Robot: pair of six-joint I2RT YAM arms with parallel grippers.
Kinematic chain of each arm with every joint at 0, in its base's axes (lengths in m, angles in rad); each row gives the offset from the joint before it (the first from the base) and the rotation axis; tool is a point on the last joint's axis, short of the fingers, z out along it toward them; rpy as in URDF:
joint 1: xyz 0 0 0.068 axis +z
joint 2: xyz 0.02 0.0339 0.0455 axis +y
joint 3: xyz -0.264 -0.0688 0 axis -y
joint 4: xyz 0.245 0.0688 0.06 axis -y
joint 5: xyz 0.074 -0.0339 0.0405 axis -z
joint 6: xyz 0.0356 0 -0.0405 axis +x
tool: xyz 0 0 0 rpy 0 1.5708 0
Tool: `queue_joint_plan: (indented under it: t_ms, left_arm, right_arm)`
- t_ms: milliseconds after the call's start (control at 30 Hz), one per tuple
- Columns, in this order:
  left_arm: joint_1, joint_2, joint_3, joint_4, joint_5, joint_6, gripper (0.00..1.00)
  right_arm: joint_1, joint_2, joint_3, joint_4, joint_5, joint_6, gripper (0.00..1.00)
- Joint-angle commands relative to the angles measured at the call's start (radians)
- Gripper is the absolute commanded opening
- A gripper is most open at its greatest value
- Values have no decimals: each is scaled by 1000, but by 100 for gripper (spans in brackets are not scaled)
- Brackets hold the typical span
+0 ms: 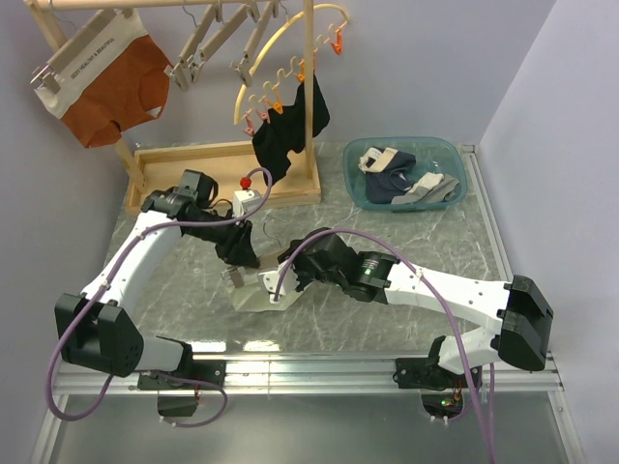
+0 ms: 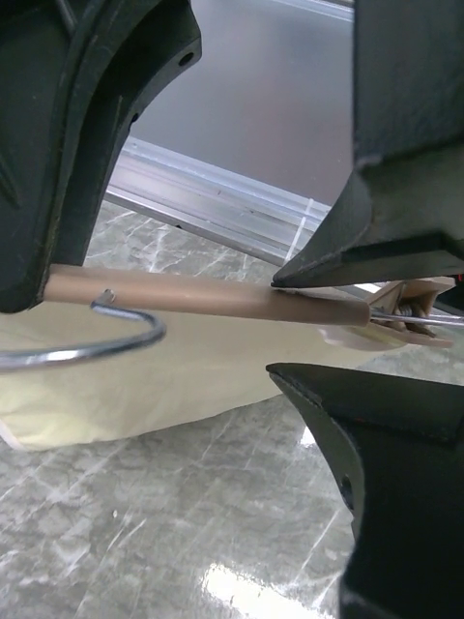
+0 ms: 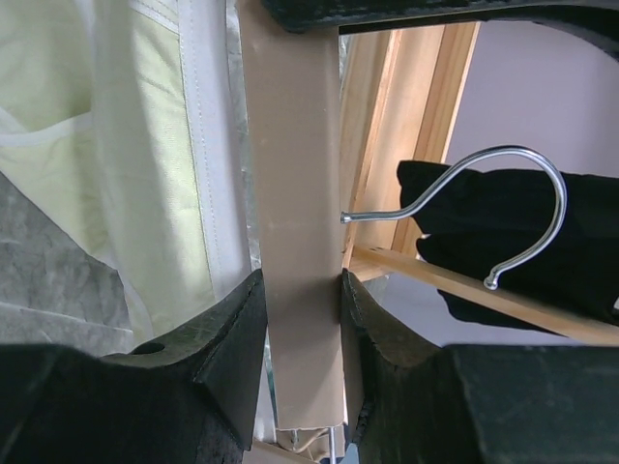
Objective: Clip the underwear to the hanger
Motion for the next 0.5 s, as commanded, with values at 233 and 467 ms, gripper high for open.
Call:
queue_joint_plan:
  t_ms: [233,467]
  left_arm:
    - [-23,-64,-39,19,-6,-13,44]
    - [-26,-57,-40,19,-1,-8,38]
  right_arm:
    - [7,-30,37,65,21,-3,0]
    - [7,-27,57,68,21,12,0]
